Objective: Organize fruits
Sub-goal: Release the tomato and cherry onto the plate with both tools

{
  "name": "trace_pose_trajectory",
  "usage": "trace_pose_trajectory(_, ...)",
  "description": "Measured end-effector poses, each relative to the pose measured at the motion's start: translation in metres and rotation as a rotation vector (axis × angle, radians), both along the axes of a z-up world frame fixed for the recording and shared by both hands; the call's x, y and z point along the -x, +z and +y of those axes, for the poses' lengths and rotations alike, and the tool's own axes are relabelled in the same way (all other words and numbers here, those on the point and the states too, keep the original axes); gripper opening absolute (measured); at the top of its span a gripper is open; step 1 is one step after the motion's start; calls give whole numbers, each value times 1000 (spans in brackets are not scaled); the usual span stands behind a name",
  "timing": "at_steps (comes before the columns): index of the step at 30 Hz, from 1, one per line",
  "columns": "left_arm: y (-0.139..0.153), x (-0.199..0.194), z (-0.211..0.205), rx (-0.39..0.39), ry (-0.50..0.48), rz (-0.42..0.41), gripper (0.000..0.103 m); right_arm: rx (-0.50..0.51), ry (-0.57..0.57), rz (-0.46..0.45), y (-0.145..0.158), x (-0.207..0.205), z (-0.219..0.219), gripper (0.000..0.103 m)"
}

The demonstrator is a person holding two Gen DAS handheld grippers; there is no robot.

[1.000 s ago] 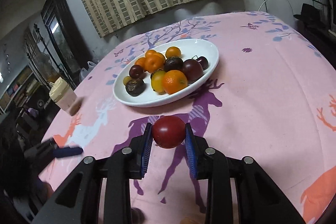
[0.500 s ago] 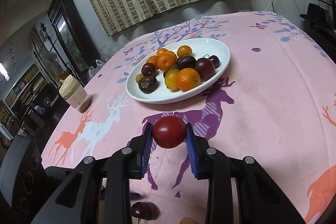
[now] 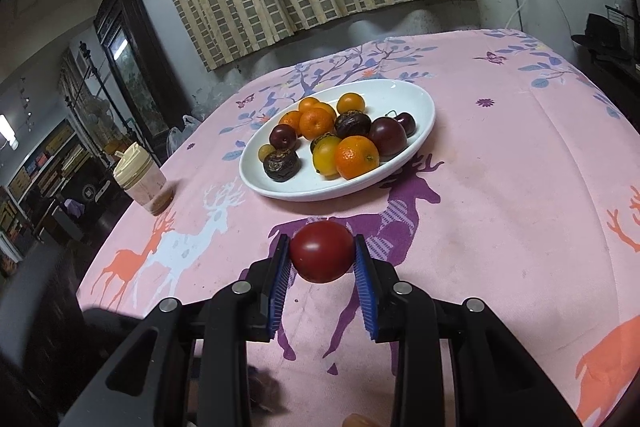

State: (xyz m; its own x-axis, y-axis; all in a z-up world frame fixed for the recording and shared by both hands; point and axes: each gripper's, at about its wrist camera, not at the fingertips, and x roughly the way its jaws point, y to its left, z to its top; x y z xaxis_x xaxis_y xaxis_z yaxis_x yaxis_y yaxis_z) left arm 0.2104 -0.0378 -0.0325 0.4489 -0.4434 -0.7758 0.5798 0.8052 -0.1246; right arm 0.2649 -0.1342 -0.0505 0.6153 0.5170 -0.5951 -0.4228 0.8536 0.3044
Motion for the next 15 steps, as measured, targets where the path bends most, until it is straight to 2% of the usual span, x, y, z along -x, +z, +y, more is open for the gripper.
trace_pose_trajectory(2, 17, -8, 18, 28, 36, -24, 28, -6, 6, -10, 3, -1, 0, 32)
trace_pose_trajectory(4, 33, -20, 36, 6, 94, -88, 28, -10, 7, -26, 8, -6, 2, 32)
trace_pose_trajectory(9, 64, -77, 74, 15, 293, -180, 28, 24, -4, -65, 23, -38, 16, 32)
trace_pose_trajectory(15, 75, -161, 96, 77, 448, -155, 28, 48, -6, -63, 31, -97, 45, 32)
